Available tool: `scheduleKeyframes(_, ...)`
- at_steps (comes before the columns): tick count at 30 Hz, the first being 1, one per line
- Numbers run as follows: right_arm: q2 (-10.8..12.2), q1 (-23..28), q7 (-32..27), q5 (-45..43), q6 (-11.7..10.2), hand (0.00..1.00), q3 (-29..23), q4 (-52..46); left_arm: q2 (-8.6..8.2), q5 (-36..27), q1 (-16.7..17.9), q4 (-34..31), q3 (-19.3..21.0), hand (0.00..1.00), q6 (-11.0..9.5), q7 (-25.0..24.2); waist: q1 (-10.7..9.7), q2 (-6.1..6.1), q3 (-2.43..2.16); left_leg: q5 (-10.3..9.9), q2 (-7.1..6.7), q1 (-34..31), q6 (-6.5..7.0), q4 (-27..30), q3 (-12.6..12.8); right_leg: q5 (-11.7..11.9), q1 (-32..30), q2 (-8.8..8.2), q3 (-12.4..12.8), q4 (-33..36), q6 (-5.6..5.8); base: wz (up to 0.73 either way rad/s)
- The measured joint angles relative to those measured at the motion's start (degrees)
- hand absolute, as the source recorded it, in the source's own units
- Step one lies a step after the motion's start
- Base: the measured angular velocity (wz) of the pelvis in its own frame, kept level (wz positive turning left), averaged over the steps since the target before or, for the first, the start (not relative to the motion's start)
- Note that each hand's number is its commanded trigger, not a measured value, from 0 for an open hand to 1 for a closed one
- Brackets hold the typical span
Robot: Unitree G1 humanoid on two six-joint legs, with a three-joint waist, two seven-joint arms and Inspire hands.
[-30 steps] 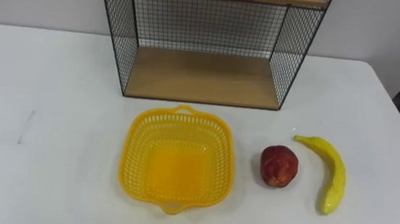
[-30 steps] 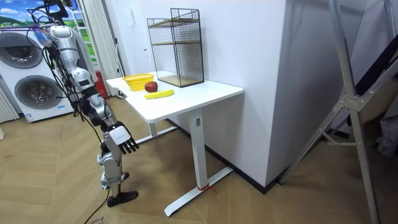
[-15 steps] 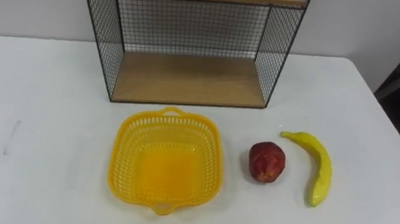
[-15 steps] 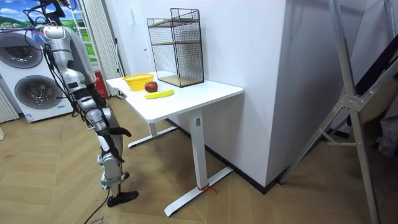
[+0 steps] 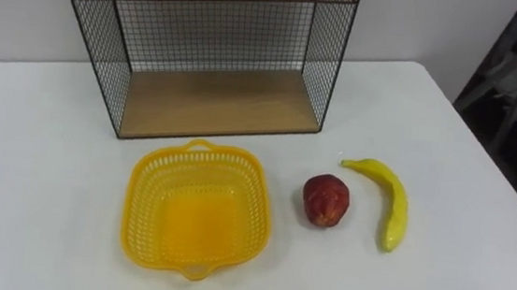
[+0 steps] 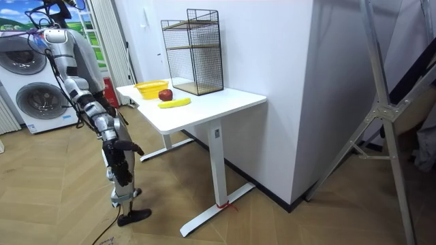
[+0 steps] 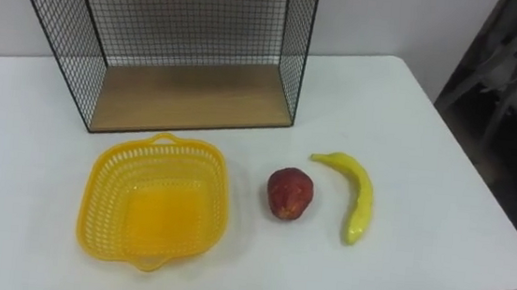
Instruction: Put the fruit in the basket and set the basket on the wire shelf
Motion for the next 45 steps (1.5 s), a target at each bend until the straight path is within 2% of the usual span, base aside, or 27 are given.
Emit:
scheduleKeyframes(3, -0.4, -0.7, -9.0, -3.6, -1.0, 0.0, -1.9, -10.1, -0.07, 0.0, 0.8, -1.9, 0.0, 0.0, -0.1, 0.0, -0.6, -0.34, 0.01, 0.0, -0.01, -1.3, 0.01, 0.4, 0.2, 0.0, -1.4, -0.04, 0.0, 0.7, -0.02, -0.05)
scheduleKeyframes(6, -2.9, -1.5, -16.9, -10.8, -3.6, 0.0, -2.1, -16.8, 0.03, 0.1, 0.6, -2.9, -0.1, 0.0, -0.5, 0.6, -0.5, -0.51, 0.04, 0.0, -0.09, -1.6, 0.05, 0.4, 0.2, 0.0, -1.9, -0.1, 0.3, 0.7, -0.01, -0.01)
scheduleKeyframes(10, -3.5, -1.5, -25.9, -29.1, -5.8, 0.0, -1.8, -28.2, 0.39, 0.1, 0.5, -3.2, -0.7, 0.0, -1.2, 0.8, -0.5, -0.8, 0.14, 0.1, -0.08, -2.2, 0.04, 0.4, -0.2, 0.0, -2.2, -0.06, 0.0, 0.6, 0.0, 0.04)
scheduleKeyframes(14, -3.8, -1.8, -30.2, -42.5, -7.0, 0.0, -0.7, -38.1, 0.47, 0.1, -0.1, -2.6, -2.9, 0.0, -1.6, 0.7, 0.4, -0.69, 0.16, 0.1, -0.08, -3.9, 0.06, 0.4, -0.1, 0.0, -4.0, -0.03, -0.1, 0.6, -0.01, 0.0)
scheduleKeyframes(16, -4.6, -1.8, -30.6, -51.5, -7.5, 0.0, 1.8, -42.4, 0.56, -0.1, -0.2, -1.9, -4.7, 0.0, -1.6, 0.7, 1.3, -0.65, 0.19, 0.1, -0.03, -4.0, 0.06, 0.5, -0.2, 0.4, -4.0, 0.1, 0.0, 0.5, -0.1, -0.02)
scheduleKeyframes(18, -5.3, -1.9, -30.3, -55.3, -7.6, 0.0, 4.6, -44.2, 0.73, -0.8, -0.3, -1.4, -6.4, 0.0, -1.6, 0.7, 1.9, -0.85, 0.29, 0.1, -0.01, -3.5, 0.05, 0.3, -0.1, 0.4, -3.9, 0.11, 0.0, 0.5, -0.1, -0.02)
scheduleKeyframes(19, -5.6, -1.8, -30.0, -56.8, -7.6, 0.0, 7.1, -45.3, 0.87, -2.1, -0.3, -1.2, -7.8, 0.0, -1.6, 0.7, 2.8, -0.86, 0.35, 0.1, 0.06, -3.3, 0.05, 0.2, 0.1, 0.4, -3.9, 0.15, 0.2, 0.5, -0.1, -0.1)
scheduleKeyframes(23, -5.6, -1.2, -25.3, -59.7, -7.7, 0.0, 14.0, -47.0, 0.88, -3.7, -0.6, 0.1, -10.3, 0.0, -2.5, 0.2, 4.0, -0.92, 0.49, 0.1, 0.11, -3.2, 0.04, 0.2, 0.6, 0.4, -3.9, 0.18, 0.7, 0.5, -0.1, -0.06)
scheduleKeyframes(24, -5.6, -0.8, -23.1, -60.1, -8.2, 0.0, 16.4, -47.1, 0.91, -3.7, -0.6, 0.6, -10.9, 0.0, -2.7, 0.0, 4.2, -0.61, 0.37, 0.1, 0.12, -3.1, 0.03, 0.2, 0.6, 0.4, -3.7, 0.18, 0.7, 0.5, -0.1, 0.0)
scheduleKeyframes(26, -5.5, -0.8, -19.3, -60.1, -8.2, 0.0, 19.4, -47.0, 0.76, -3.7, -0.7, 1.0, -11.3, 0.0, -2.8, -0.1, 4.3, -0.36, 0.53, 0.1, 0.16, -3.0, 0.03, 0.2, 0.6, 0.4, -3.2, 0.17, 0.7, 0.5, -0.13, 0.02)
scheduleKeyframes(27, -5.5, -0.6, -16.6, -60.1, -8.2, 0.0, 21.0, -46.7, 0.64, -3.7, -0.8, 0.9, -11.3, 0.0, -2.8, -0.1, 4.4, -0.33, 0.78, 0.1, 0.19, -2.8, 0.03, 0.3, 0.6, 0.4, -3.0, 0.15, 0.7, 0.5, -0.13, 0.05)
scheduleKeyframes(29, -5.5, -0.2, -12.4, -60.5, -8.2, 0.0, 24.0, -45.8, 0.68, -3.7, -0.8, 0.9, -11.7, 0.0, -2.8, -0.2, 4.5, -0.24, 0.83, 0.1, 0.2, -2.7, 0.03, 0.4, 0.3, 0.4, -2.7, 0.19, 0.7, 0.5, -0.16, 0.02)
scheduleKeyframes(31, -5.5, 0.0, -6.7, -60.5, -7.9, 0.0, 28.6, -43.4, 0.81, -3.7, -0.9, 0.9, -13.1, 0.0, -2.8, -0.3, 4.8, -0.01, 1.1, 0.1, 0.23, -2.1, 0.02, 0.3, 0.2, 0.4, -2.0, 0.21, 0.7, 0.5, -0.17, 0.0)
scheduleKeyframes(35, -5.5, 0.0, 0.8, -60.4, -6.6, 0.0, 32.9, -42.3, 1.0, -3.7, -1.2, 0.7, -14.2, 0.0, -2.9, -0.6, 5.0, 0.39, 0.97, 0.1, 0.17, -2.3, 0.02, 0.2, 0.0, 0.4, -2.1, 0.16, 0.7, 0.5, -0.16, 0.01)
scheduleKeyframes(40, -5.6, 0.0, 8.1, -60.5, -6.1, 0.0, 36.6, -42.3, 1.4, -3.7, -1.2, 0.6, -15.1, 0.0, -2.8, -1.5, 6.0, 0.57, 0.24, 0.1, 0.18, -2.1, 0.02, 0.3, -0.4, 0.4, -1.6, 0.21, 0.5, 0.3, -0.2, 0.01)
scheduleKeyframes(45, -5.6, 0.0, 13.8, -62.7, -6.1, 0.0, 39.2, -42.3, 1.7, -3.7, -1.8, 0.7, -15.9, 0.0, -2.8, -1.9, 6.1, 0.62, 0.25, 0.1, 0.17, -2.1, 0.02, 0.5, -0.9, 0.5, -1.2, 0.19, -0.1, -0.1, -0.23, 0.06)
